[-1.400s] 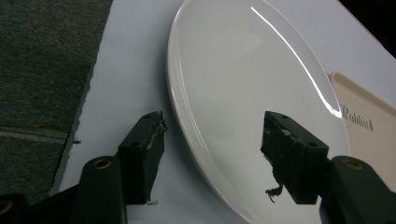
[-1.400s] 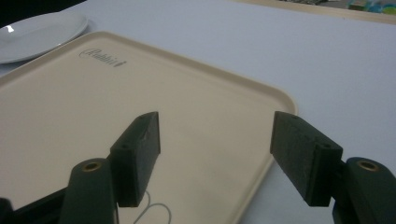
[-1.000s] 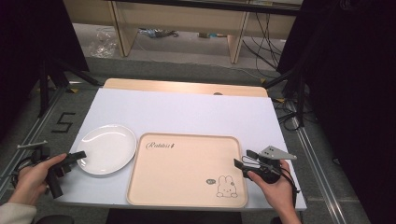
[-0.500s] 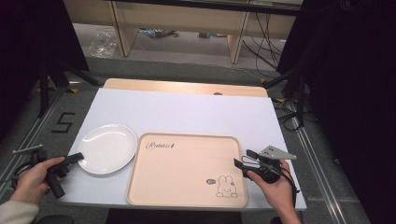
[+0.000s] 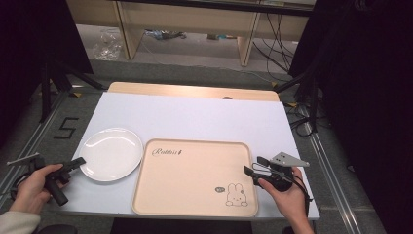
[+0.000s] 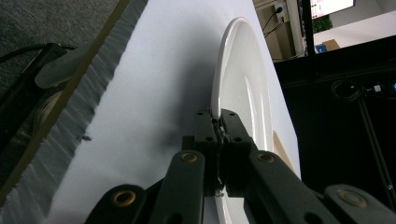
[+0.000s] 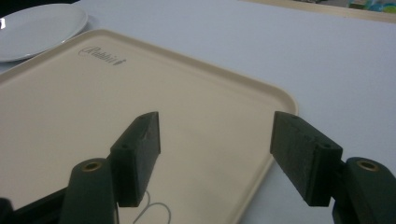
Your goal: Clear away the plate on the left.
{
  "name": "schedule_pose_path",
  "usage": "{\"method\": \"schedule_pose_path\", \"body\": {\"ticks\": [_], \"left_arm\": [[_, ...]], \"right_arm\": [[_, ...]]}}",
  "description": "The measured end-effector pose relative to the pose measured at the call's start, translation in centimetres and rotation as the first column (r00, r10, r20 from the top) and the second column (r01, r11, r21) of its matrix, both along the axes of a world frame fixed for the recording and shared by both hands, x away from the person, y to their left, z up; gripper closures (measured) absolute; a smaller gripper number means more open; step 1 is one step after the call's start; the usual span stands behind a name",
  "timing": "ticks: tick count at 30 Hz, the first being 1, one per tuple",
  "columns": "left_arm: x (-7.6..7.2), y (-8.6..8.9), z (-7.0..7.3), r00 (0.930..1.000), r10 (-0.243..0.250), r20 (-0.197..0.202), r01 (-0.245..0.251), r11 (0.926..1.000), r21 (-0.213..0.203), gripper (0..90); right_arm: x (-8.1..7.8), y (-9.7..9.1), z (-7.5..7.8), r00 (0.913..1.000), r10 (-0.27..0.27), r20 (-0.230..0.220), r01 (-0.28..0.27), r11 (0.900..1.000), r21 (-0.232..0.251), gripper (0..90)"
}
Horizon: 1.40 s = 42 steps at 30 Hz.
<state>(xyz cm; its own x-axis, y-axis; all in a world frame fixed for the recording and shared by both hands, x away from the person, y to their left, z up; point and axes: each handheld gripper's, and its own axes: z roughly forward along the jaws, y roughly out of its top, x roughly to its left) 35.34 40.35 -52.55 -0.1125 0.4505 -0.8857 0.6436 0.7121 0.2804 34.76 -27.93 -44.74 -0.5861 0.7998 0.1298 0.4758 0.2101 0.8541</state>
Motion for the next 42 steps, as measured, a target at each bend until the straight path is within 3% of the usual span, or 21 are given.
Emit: {"method": "schedule_pose_path", "body": {"ticks": [7,8,10,11,13,16,18,20,21,23,25,33,39,40,42], "left_arm": [[-0.1,0.0,0.2,0.9998,0.019,0.002,-0.019,0.9998,0.004,86.6],[-0.1,0.2,0.2,0.9996,0.021,0.019,-0.021,0.9998,-0.007,86.6],[-0.2,0.3,0.3,0.9994,0.035,-0.006,-0.035,0.9992,0.018,86.5],[-0.2,0.4,0.2,0.9993,0.037,0.012,-0.037,0.9993,0.002,86.5],[-0.3,0.5,0.3,0.9991,0.042,0.013,-0.042,0.9991,0.001,86.5],[-0.4,0.5,0.4,0.9985,0.041,0.038,-0.040,0.9990,-0.019,86.6],[-0.5,0.5,0.7,0.9985,0.049,0.023,-0.049,0.9988,0.001,86.6],[-0.5,0.5,0.9,0.9984,0.047,0.033,-0.047,0.9989,-0.002,86.6],[-0.5,0.5,0.9,0.9973,0.045,0.057,-0.044,0.9987,-0.024,86.6],[-0.5,0.3,1.2,0.9977,0.047,0.048,-0.046,0.9989,-0.006,86.6],[-0.5,0.2,1.5,0.9977,0.042,0.054,-0.041,0.9991,-0.015,86.6],[-0.4,-0.4,2.3,0.9955,0.028,0.090,-0.025,0.9987,-0.044,86.5],[-0.4,-0.9,2.8,0.9944,0.003,0.106,0.001,0.9992,-0.040,86.5],[-0.4,-1.0,2.9,0.9941,0.001,0.109,0.004,0.9991,-0.043,86.6],[-0.4,-1.2,3.0,0.9934,-0.008,0.115,0.014,0.9988,-0.048,86.6]], "right_arm": [[0.0,0.0,0.0,1.0000,0.002,-0.001,-0.002,1.0000,-0.001,34.3],[0.0,0.0,0.0,1.0000,0.001,-0.001,-0.001,1.0000,0.000,34.3],[0.0,-0.1,0.1,0.9999,0.003,-0.010,-0.003,0.9997,-0.022,34.3],[0.0,-0.1,0.1,0.9999,0.004,-0.010,-0.004,0.9997,-0.022,34.3],[0.2,-0.1,-0.1,0.9994,0.010,0.033,-0.010,0.9999,-0.010,34.4],[0.0,-0.2,0.1,0.9999,-0.002,0.016,0.002,0.9996,-0.028,34.4],[0.1,-0.1,0.0,0.9998,-0.001,0.021,0.002,0.9998,-0.019,34.4],[0.2,-0.1,-0.1,0.9993,0.005,0.037,-0.004,0.9999,-0.015,34.4],[0.2,-0.1,-0.1,0.9993,0.003,0.038,-0.003,0.9999,-0.012,34.4],[0.1,-0.1,-0.1,0.9996,0.001,0.028,-0.001,1.0000,-0.005,34.4],[0.1,-0.2,0.0,0.9996,-0.001,0.027,0.002,0.9995,-0.032,34.4],[0.1,-0.2,0.0,0.9998,0.010,0.020,-0.009,0.9995,-0.030,34.4],[0.2,-0.1,-0.2,0.9994,0.007,0.035,-0.006,0.9998,-0.018,34.3],[0.0,0.0,-0.1,0.9999,0.007,-0.008,-0.007,1.0000,0.001,34.3],[0.1,0.0,-0.1,1.0000,0.008,0.002,-0.008,1.0000,-0.004,34.3]]}}
